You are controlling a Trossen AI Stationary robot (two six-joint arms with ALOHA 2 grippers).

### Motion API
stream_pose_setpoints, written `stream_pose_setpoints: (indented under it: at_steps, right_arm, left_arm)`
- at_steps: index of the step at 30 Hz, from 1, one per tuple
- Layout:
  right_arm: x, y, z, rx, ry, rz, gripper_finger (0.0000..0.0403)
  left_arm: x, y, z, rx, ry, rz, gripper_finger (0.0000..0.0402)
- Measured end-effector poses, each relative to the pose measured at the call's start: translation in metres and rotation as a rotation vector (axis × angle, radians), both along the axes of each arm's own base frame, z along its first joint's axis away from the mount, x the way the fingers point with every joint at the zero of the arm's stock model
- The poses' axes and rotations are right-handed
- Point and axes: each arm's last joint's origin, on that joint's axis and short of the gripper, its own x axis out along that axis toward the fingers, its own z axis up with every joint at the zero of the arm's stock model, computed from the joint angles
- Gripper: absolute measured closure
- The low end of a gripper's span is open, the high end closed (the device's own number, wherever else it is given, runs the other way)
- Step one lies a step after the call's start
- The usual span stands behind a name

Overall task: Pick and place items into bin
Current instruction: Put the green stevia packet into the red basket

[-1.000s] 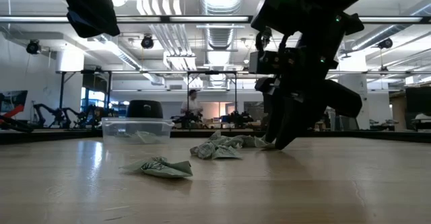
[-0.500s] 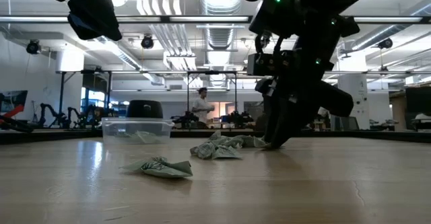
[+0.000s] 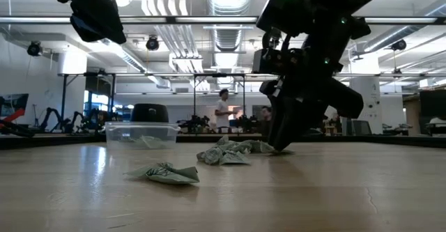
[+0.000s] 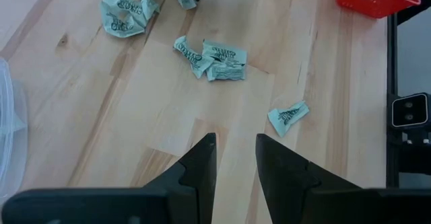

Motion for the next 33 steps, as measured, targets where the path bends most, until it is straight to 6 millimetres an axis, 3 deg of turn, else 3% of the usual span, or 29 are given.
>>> stream_pose_setpoints:
  at_steps: [13,33]
  right_arm:
    - [-0.0049,-0.0024,-0.0063,0.017,0.008,-0.054,0.0244]
    - [0.0023,-0.0042,0.0,0.054,-0.048,-0.126,0.0243]
  left_arm:
    - [-0.0001,0.0002,-0.0006,0.005,0.0,0.002,0.0314]
    - [-0.0003,-0.0001,-0.0005,0.002,0.0,0.003,0.0314]
